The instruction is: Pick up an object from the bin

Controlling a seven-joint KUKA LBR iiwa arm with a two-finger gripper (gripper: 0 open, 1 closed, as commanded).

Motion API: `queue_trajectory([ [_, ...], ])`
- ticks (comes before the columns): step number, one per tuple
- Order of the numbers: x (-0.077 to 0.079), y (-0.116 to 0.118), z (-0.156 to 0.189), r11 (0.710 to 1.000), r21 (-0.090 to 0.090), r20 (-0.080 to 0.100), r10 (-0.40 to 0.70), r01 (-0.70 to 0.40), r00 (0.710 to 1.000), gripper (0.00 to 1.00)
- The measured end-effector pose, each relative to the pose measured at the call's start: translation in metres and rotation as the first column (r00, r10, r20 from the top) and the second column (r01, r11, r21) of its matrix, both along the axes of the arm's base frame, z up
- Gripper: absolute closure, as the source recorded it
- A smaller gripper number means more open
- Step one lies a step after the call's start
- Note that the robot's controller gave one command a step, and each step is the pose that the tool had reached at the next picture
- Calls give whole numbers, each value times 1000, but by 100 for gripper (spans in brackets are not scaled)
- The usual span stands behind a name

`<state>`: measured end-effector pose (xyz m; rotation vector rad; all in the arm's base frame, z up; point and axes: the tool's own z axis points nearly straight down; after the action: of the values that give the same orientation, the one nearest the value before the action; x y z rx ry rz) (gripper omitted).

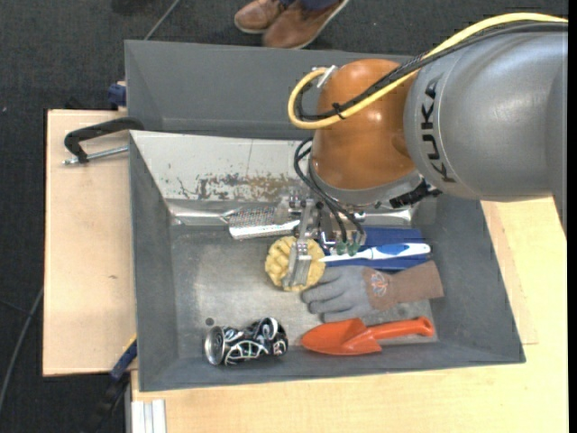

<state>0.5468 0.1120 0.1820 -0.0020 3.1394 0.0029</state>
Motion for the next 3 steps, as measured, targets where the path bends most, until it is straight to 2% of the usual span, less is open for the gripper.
queue_trajectory([
  [1, 15, -46, -68, 1000, 0, 1, 27, -27, 1000, 0],
  [2, 39, -85, -112, 994, 2, 4, 112, -112, 994, 0],
  [3, 25, -41, -111, 989, -3, 4, -146, 146, 989, 0],
])
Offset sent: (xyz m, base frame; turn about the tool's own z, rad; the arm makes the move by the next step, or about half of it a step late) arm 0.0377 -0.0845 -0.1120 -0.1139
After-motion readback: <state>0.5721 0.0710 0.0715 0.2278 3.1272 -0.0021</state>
